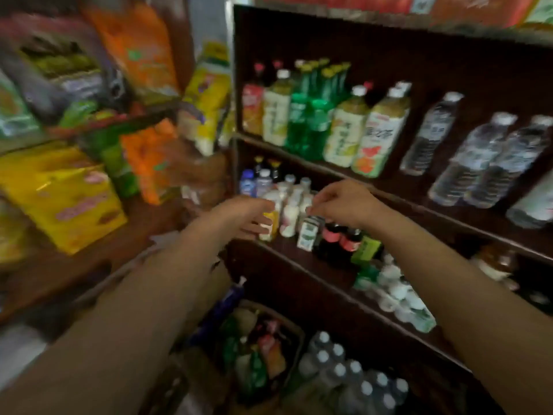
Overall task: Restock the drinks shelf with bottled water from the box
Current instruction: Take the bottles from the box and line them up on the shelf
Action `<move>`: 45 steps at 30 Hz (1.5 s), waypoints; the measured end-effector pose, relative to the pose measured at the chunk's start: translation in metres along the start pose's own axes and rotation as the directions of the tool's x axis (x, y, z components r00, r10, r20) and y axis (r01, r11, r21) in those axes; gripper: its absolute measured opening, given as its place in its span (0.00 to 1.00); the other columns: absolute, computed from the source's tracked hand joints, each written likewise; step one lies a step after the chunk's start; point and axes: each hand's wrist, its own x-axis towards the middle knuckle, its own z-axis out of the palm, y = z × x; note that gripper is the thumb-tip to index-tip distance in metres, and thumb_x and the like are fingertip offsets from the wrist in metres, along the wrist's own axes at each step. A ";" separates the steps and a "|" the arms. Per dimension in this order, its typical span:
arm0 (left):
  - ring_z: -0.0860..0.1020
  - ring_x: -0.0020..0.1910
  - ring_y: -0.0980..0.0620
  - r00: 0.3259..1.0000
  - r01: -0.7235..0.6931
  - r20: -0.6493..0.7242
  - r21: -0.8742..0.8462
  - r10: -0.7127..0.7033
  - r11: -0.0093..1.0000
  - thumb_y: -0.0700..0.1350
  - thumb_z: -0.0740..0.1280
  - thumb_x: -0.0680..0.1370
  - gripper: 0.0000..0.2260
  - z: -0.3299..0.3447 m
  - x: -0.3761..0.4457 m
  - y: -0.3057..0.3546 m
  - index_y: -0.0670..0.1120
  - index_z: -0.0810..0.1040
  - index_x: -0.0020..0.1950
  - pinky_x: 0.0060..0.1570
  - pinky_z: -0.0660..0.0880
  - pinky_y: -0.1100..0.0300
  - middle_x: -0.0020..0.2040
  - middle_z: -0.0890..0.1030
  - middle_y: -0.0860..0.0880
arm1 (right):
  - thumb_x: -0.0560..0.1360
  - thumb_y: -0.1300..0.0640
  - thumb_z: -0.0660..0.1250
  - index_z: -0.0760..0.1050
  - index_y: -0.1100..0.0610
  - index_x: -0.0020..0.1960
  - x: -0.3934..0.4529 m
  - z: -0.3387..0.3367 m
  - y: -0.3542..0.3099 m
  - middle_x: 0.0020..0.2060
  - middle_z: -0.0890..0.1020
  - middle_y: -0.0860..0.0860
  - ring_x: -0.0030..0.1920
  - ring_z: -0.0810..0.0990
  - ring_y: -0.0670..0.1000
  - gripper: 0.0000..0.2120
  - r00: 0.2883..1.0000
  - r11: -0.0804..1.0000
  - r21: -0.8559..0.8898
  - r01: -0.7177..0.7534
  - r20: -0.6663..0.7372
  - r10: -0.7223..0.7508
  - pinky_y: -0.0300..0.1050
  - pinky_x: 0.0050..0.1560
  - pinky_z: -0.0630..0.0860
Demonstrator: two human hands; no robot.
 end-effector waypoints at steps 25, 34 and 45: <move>0.76 0.47 0.50 0.595 0.487 -0.081 -0.755 -0.800 0.439 0.48 0.64 0.79 0.12 -0.110 -0.007 -0.584 0.43 0.74 0.58 0.53 0.70 0.55 0.54 0.78 0.44 | 0.75 0.51 0.70 0.79 0.59 0.54 0.053 0.628 -0.041 0.50 0.81 0.56 0.52 0.80 0.55 0.14 0.564 0.968 -0.248 0.025 0.803 0.191 0.53 0.59 0.76; 0.75 0.56 0.49 0.587 0.504 0.067 -0.810 -0.806 0.300 0.44 0.63 0.79 0.05 -0.035 0.106 -0.726 0.46 0.73 0.55 0.50 0.71 0.57 0.58 0.77 0.47 | 0.75 0.55 0.70 0.64 0.59 0.71 0.091 0.789 0.073 0.67 0.72 0.54 0.64 0.72 0.56 0.28 0.519 0.897 -0.290 -0.333 0.738 0.431 0.45 0.49 0.68; 0.77 0.59 0.46 0.642 0.629 0.073 -0.619 -0.764 0.470 0.46 0.74 0.70 0.26 0.080 0.229 -0.812 0.41 0.73 0.65 0.55 0.73 0.61 0.62 0.78 0.44 | 0.75 0.57 0.68 0.75 0.57 0.58 0.113 0.876 0.151 0.54 0.80 0.55 0.49 0.81 0.55 0.13 0.514 0.906 -0.212 -0.367 0.766 0.387 0.48 0.48 0.80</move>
